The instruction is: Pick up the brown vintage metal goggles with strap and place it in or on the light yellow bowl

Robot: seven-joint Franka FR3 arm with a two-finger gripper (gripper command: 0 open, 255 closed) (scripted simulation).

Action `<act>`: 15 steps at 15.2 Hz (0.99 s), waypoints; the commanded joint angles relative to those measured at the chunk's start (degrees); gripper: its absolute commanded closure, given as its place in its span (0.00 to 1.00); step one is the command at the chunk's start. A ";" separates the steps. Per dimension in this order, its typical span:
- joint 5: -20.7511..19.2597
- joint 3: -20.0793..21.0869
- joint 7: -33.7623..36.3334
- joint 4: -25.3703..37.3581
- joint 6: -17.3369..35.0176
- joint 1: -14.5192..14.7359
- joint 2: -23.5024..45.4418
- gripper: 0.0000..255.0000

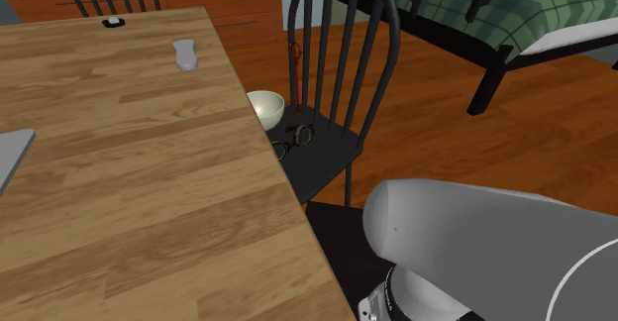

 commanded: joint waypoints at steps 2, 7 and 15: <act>0.42 1.28 1.40 -1.18 1.19 0.10 0.13 0.00; 2.51 7.84 8.42 -5.99 7.34 0.63 2.15 0.00; 4.67 18.77 20.16 -9.67 17.77 0.88 10.35 0.00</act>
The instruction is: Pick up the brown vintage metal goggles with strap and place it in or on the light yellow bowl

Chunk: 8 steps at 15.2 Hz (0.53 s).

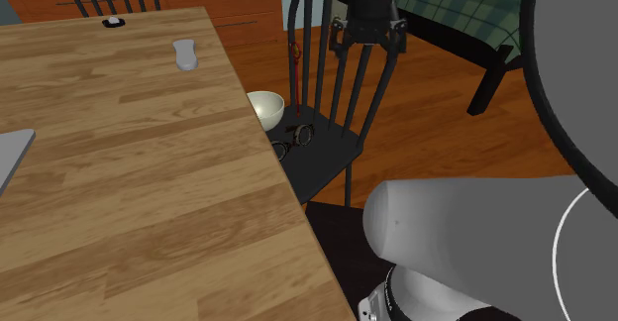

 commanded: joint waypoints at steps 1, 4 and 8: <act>0.40 3.16 3.54 -0.60 3.01 0.00 2.78 0.00; -0.01 7.42 8.45 -0.41 6.96 -0.56 7.72 0.00; -2.22 13.21 15.79 0.97 11.97 -2.01 15.64 0.00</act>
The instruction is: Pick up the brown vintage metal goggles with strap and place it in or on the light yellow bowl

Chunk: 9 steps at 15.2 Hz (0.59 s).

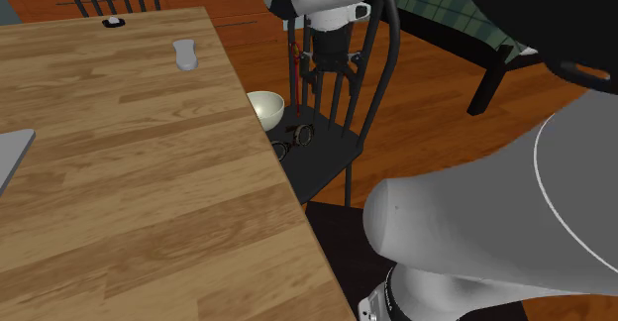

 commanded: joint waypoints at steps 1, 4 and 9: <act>-1.38 2.94 4.14 0.41 2.57 -0.66 3.87 0.00; -5.54 7.12 10.98 2.54 5.69 -2.17 11.25 0.00; -17.16 11.63 24.87 7.93 8.67 -3.02 26.03 0.00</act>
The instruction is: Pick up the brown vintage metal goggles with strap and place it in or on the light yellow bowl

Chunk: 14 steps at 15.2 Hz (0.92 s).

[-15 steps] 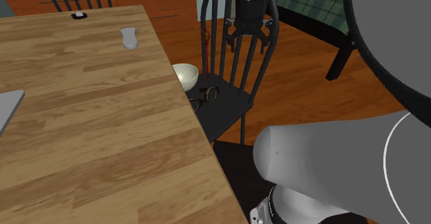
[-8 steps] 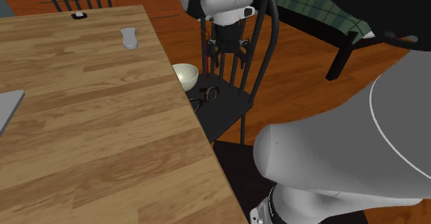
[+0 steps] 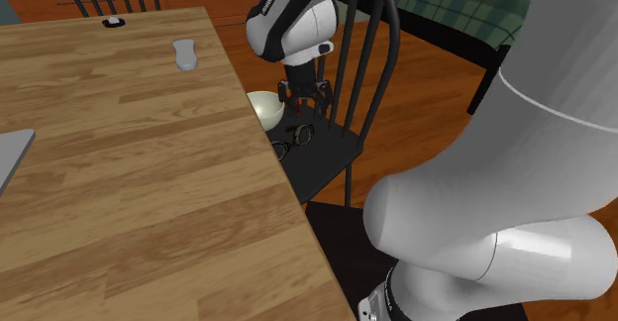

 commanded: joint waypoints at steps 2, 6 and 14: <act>-7.98 0.74 8.98 3.74 0.76 1.47 9.35 0.00; -16.57 -2.19 17.96 10.35 -0.09 6.59 21.00 0.00; -21.71 -5.66 22.23 11.90 2.82 9.67 27.79 0.00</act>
